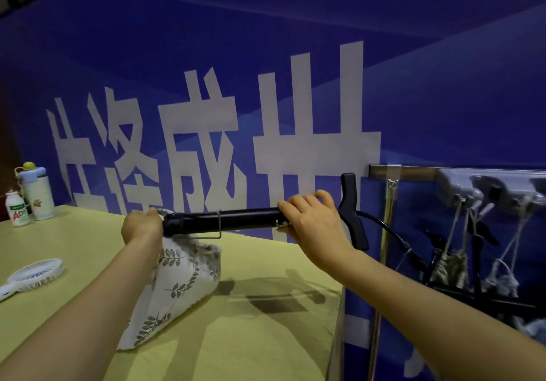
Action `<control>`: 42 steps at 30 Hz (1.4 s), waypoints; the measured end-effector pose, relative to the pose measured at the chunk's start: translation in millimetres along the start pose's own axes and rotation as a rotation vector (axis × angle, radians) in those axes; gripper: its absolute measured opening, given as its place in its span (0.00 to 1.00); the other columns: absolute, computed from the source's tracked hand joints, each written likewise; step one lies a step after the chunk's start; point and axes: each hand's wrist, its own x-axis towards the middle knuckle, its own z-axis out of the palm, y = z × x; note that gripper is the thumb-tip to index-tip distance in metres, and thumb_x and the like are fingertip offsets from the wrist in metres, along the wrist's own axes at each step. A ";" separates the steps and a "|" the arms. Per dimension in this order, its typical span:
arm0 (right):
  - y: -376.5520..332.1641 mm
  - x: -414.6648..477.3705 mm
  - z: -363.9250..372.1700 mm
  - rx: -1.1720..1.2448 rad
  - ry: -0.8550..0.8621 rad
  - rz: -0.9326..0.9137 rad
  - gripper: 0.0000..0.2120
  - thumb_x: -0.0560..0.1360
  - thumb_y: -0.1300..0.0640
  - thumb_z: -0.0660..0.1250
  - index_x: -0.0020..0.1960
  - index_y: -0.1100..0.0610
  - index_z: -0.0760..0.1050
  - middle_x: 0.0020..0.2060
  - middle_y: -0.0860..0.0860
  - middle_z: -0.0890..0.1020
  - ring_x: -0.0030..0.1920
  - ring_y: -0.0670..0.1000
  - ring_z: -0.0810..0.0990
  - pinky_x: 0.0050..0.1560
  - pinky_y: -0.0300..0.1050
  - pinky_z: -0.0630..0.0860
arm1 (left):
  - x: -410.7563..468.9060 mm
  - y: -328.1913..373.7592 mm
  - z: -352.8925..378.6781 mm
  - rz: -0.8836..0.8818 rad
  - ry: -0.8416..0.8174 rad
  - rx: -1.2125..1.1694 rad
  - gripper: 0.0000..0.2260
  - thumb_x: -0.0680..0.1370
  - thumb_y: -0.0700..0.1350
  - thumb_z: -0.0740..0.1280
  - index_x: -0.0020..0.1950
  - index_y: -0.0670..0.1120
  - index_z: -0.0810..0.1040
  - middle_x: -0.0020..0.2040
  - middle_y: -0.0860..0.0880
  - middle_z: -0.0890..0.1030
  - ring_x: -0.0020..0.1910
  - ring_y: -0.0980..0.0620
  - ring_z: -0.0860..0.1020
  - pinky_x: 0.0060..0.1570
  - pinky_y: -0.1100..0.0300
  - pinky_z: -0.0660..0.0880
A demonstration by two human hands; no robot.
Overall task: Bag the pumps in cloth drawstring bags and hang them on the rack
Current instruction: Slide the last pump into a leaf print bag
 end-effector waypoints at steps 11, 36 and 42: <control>-14.8 11.1 15.8 -0.002 -0.141 -0.075 0.16 0.64 0.52 0.78 0.50 0.52 0.78 0.41 0.49 0.83 0.41 0.53 0.81 0.55 0.50 0.75 | -40.7 4.6 18.5 0.800 -0.200 0.438 0.10 0.80 0.45 0.60 0.42 0.41 0.72 0.32 0.47 0.74 0.33 0.48 0.73 0.32 0.56 0.66; -53.1 33.0 5.6 0.056 -0.076 -0.140 0.13 0.60 0.52 0.80 0.37 0.52 0.77 0.30 0.46 0.79 0.34 0.50 0.79 0.58 0.48 0.72 | -80.7 8.9 21.7 0.626 -0.640 -0.001 0.12 0.81 0.50 0.58 0.49 0.40 0.69 0.40 0.44 0.74 0.40 0.48 0.72 0.41 0.55 0.70; -50.8 37.8 4.0 0.102 -0.024 -0.202 0.15 0.61 0.52 0.78 0.42 0.52 0.76 0.37 0.47 0.83 0.44 0.51 0.80 0.63 0.51 0.71 | -81.4 3.8 19.3 0.757 -0.815 0.193 0.24 0.70 0.49 0.73 0.61 0.57 0.67 0.51 0.55 0.80 0.50 0.57 0.80 0.49 0.57 0.79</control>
